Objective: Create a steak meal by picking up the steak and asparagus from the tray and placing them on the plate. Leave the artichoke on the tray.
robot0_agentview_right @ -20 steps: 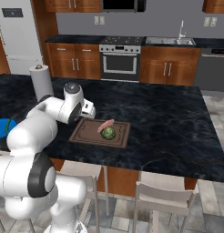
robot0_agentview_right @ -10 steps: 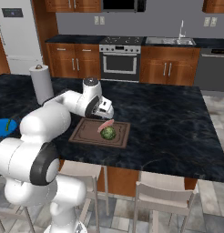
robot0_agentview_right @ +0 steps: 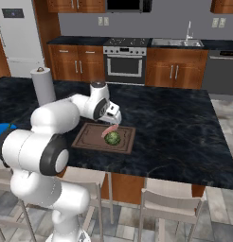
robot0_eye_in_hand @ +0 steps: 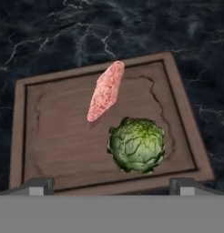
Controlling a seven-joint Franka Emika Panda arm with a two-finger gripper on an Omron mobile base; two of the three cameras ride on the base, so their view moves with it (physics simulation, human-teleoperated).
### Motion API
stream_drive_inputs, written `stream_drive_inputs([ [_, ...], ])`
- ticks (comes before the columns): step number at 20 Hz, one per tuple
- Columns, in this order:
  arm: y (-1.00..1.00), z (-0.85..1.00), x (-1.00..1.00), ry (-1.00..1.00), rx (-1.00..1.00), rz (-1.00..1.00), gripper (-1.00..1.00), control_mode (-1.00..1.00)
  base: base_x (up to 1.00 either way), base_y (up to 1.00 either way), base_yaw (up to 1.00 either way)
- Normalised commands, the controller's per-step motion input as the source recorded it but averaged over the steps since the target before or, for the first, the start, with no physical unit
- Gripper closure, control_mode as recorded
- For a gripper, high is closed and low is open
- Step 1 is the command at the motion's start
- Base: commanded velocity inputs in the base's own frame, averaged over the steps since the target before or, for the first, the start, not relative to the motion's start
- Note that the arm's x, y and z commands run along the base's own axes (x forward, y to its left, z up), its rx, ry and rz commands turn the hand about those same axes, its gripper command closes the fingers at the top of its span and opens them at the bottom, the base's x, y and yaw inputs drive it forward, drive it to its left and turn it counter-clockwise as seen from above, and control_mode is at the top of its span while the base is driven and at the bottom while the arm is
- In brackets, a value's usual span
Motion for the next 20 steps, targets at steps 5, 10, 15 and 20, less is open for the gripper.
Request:
stream_drive_inputs([
  [5, 0.00, -0.36, 0.27, 0.00, 0.00, 0.00, -1.00, -1.00, 0.00, 0.00, 0.00],
  [10, 0.00, -0.32, 0.32, 0.00, 0.00, 0.00, -1.00, -1.00, 0.00, 0.00, 0.00],
  [15, 0.00, -0.23, 0.32, 0.00, 0.00, 0.00, -1.00, -1.00, 0.00, 0.00, 0.00],
  [20, 0.00, -0.20, 0.33, 0.00, 0.00, 0.00, -1.00, -1.00, 0.00, 0.00, 0.00],
])
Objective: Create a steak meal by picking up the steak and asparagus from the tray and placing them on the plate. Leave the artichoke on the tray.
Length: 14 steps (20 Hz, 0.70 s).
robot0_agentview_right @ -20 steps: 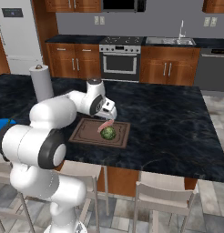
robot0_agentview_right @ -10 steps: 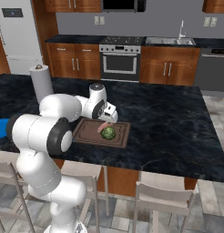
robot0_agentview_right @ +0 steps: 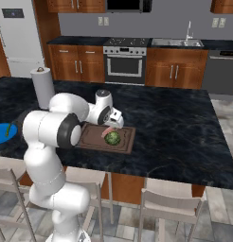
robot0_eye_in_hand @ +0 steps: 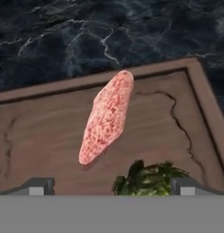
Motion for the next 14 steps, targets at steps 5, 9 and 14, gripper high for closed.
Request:
stream_drive_inputs([
  [5, 0.00, -0.16, 0.32, 0.00, 0.00, 0.00, -1.00, -1.00, 0.00, 0.00, 0.00],
  [9, 0.00, -0.20, 0.21, 0.01, 0.00, 0.00, -1.00, -1.00, 0.00, 0.00, 0.00],
  [14, 0.00, -0.24, 0.21, 0.01, 0.00, 0.00, -1.00, -1.00, 0.00, 0.00, 0.00],
])
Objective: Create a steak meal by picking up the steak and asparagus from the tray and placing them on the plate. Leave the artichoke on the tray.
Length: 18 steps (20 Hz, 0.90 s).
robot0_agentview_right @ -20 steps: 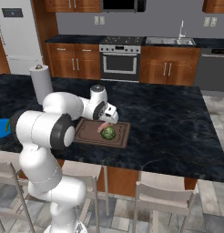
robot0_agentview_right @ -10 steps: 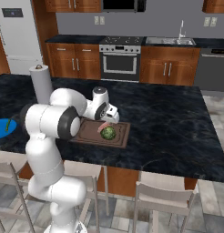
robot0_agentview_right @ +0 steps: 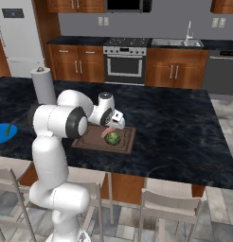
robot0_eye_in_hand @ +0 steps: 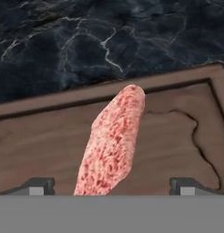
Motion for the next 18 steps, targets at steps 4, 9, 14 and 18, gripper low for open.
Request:
stream_drive_inputs([
  [4, 0.00, -0.22, 0.25, 0.00, 0.00, 0.00, -1.00, -1.00, 0.00, 0.00, 0.00],
  [9, 0.00, -0.22, 0.23, 0.01, 0.00, 0.00, -1.00, -1.00, 0.00, 0.00, 0.00],
  [14, 0.00, -0.20, 0.22, 0.01, 0.00, 0.00, -1.00, -1.00, 0.00, 0.00, 0.00],
  [18, 0.00, -0.21, 0.19, 0.02, 0.00, 0.00, -1.00, -1.00, 0.00, 0.00, 0.00],
])
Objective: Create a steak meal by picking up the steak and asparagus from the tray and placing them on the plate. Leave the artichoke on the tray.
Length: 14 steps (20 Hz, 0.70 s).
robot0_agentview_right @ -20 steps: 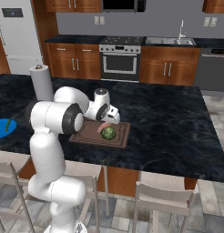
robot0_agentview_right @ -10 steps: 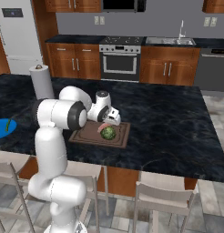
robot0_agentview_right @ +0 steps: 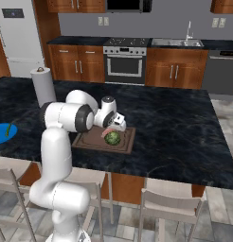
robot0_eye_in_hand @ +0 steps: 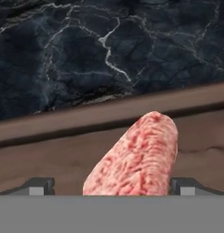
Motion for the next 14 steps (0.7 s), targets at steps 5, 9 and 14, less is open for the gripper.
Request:
stream_drive_inputs([
  [5, 0.00, -0.21, 0.15, 0.02, 0.00, 0.00, -1.00, -1.00, 0.00, 0.00, 0.00],
  [9, 0.00, -0.13, 0.04, 0.02, 0.00, 0.00, 1.00, -1.00, 0.00, 0.00, 0.00],
  [14, 0.00, 0.00, 0.00, 0.00, 0.00, 0.00, 1.00, -1.00, 0.00, 0.00, 0.00],
])
